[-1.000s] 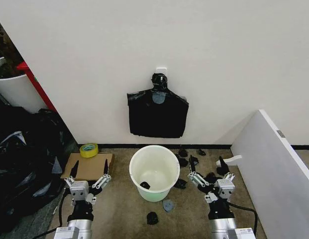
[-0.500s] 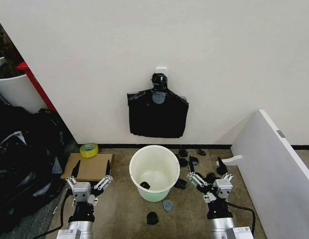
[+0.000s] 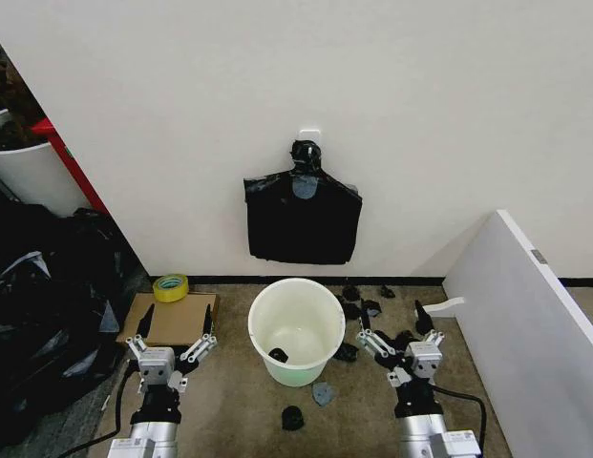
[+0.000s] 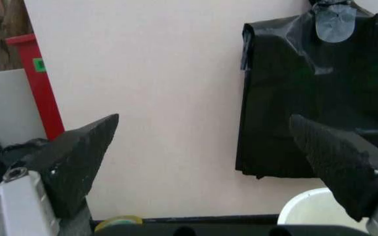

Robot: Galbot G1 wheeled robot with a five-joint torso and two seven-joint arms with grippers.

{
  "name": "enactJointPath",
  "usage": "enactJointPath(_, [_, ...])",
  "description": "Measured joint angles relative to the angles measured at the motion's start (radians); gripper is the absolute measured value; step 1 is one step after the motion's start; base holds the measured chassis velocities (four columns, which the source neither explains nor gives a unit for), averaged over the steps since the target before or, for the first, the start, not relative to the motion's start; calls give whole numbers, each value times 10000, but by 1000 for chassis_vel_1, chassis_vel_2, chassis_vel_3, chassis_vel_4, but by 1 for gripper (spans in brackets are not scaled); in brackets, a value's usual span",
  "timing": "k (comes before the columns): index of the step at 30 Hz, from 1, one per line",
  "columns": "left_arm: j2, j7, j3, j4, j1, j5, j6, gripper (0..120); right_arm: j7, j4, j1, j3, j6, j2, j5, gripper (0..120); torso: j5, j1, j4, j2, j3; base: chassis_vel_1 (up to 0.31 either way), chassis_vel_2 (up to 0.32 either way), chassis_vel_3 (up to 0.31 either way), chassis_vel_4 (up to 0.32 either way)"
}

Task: Place the garbage bag over the trash bin.

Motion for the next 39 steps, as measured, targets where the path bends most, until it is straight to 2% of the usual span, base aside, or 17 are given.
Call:
enactJointPath(11, [116, 102, -226, 59, 26, -265, 16, 100, 8, -592, 802, -69, -264, -205, 283, 100, -1, 0, 0, 0, 0, 0, 0, 0, 0])
enactJointPath(17, [116, 187, -395, -2, 213, -344, -74, 99, -109, -1374, 2251, -550, -738, -707, 1308, 100, 1, 0, 2, 0, 0, 0, 0, 0, 0])
enactJointPath(19, [113, 188, -396, -7, 217, -343, -76, 99, -118, -1407, 2312, -568, -758, -726, 1368, 100, 0, 0, 2, 0, 0, 0, 0, 0, 0])
enactJointPath(22, [28, 200, -400, -79, 272, -320, -94, 99, -246, -2010, 3310, -918, -1076, -1080, 2459, 100, 0, 0, 2, 0, 0, 0, 0, 0, 0])
enactJointPath(26, [-68, 204, -399, -76, 344, -195, -144, 99, -459, -2552, 4148, -1306, -1237, -1319, 3151, 100, 0, 0, 1, 0, 1, 0, 0, 0, 0])
enactJointPath(39, [-242, 161, -378, -37, 427, -77, -188, 99, -469, -4279, 7324, -2157, -2069, -1412, 4400, 100, 0, 1, 2, -1, 1, 0, 0, 0, 0])
